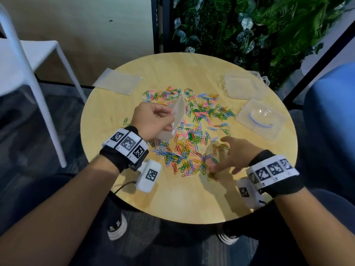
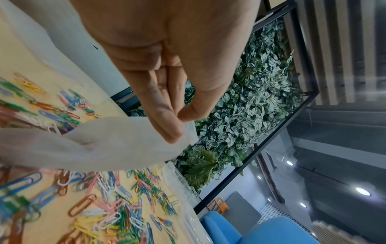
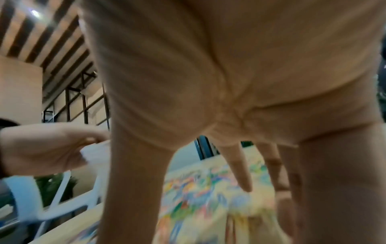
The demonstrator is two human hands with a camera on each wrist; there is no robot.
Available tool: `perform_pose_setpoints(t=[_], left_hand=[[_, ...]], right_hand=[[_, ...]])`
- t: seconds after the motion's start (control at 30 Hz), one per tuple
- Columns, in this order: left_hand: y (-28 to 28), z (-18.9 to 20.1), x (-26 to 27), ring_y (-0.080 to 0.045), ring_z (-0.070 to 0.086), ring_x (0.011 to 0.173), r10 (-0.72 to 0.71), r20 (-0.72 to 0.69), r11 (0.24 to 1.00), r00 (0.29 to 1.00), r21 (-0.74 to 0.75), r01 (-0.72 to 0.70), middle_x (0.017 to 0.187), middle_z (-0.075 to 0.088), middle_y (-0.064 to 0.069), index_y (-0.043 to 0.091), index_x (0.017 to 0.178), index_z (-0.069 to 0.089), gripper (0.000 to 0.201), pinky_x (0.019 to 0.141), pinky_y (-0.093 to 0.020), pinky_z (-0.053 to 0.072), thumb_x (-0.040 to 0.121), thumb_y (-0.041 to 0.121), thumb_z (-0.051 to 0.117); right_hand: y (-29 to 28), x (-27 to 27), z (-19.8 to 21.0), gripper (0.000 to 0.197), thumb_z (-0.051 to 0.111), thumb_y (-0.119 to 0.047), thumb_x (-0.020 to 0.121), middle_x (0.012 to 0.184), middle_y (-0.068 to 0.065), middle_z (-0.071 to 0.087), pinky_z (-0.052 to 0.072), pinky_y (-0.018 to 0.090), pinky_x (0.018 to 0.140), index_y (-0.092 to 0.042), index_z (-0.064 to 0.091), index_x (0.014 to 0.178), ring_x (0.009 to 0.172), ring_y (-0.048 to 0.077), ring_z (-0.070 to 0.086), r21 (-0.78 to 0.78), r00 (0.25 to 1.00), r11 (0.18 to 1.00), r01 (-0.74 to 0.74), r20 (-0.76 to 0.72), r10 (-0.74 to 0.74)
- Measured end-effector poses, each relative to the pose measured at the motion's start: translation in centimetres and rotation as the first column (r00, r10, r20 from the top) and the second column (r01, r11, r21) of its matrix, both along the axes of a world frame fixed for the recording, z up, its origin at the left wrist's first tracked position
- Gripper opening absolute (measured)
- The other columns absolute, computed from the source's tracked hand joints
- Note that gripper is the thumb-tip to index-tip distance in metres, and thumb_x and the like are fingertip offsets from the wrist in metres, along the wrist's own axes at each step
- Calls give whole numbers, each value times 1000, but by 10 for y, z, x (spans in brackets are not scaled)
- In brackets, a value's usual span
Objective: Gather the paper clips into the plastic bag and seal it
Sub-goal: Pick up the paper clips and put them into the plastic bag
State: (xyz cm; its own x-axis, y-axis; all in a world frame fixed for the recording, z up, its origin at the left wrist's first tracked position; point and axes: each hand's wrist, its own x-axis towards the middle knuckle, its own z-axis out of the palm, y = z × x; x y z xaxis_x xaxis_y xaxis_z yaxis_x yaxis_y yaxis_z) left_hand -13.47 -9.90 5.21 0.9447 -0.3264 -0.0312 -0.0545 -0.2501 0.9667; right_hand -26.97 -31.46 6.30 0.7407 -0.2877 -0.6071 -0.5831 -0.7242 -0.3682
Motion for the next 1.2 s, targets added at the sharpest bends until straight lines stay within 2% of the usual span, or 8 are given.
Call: perform_pose_setpoints(t=[0.2,0.33,0.53,0.67,0.8,0.9,1.0,1.2], left_hand=[[-15,-3,-9,-23,72,61,-86,-38,996,996,26,87,70,72,-12,0,105,71,22,70,-35,63,83,-3,68],[-23,-11,-14,-28,73,66,-134,-80,990,988,43,138,74,73,-15,0,105,71,22,73,-38,62,83,-1,70],[-13,-11,-13,-19,70,60,-173,-68,983,983,48,176,74,70,-14,-1,107,71,23,64,-27,61,85,-5,68],[-2,-11,-9,-14,67,56,-188,-50,981,981,32,189,75,68,-17,-2,108,72,23,60,-23,58,86,-5,67],[-2,-12,-6,-13,66,55,-199,-79,979,977,31,202,70,68,-15,-3,108,71,22,58,-21,57,86,-5,67],[-6,-14,-5,-19,69,59,-207,-93,977,974,39,211,71,70,-15,-2,107,70,21,60,-24,59,86,-3,68],[-12,-14,-7,-24,71,62,-203,-97,977,974,43,208,75,71,-18,-2,105,71,19,61,-28,61,85,-4,69],[-20,-15,-13,-29,74,68,-217,-102,974,971,42,222,77,71,-10,6,103,73,21,70,-38,62,85,-4,68]], right_hand=[[23,-13,-40,128,87,-58,50,142,14,28,43,35,98,-22,17,151,123,32,46,-153,986,983,-102,114,120],[34,-4,-59,105,85,-59,54,122,9,42,41,28,78,-23,37,141,94,21,46,-183,959,978,-97,245,141],[52,20,-61,19,69,-24,83,94,8,54,45,26,79,-17,74,100,85,25,53,-280,864,945,-167,421,277],[39,36,-51,18,70,-19,85,83,3,73,51,23,73,-20,78,101,72,20,63,-239,912,962,-135,350,215],[11,40,-27,14,74,-27,83,62,-8,61,31,10,49,-17,80,90,49,4,45,-233,922,965,-118,336,194],[-11,40,-10,18,78,-22,80,72,0,71,54,19,63,-9,79,92,63,11,63,100,898,993,65,428,-102],[-15,38,5,23,72,1,80,88,18,72,60,25,78,10,70,102,74,23,68,751,748,633,189,307,-589],[24,50,2,15,64,6,85,85,11,74,58,20,78,10,68,99,75,15,71,945,641,300,129,152,-752]])
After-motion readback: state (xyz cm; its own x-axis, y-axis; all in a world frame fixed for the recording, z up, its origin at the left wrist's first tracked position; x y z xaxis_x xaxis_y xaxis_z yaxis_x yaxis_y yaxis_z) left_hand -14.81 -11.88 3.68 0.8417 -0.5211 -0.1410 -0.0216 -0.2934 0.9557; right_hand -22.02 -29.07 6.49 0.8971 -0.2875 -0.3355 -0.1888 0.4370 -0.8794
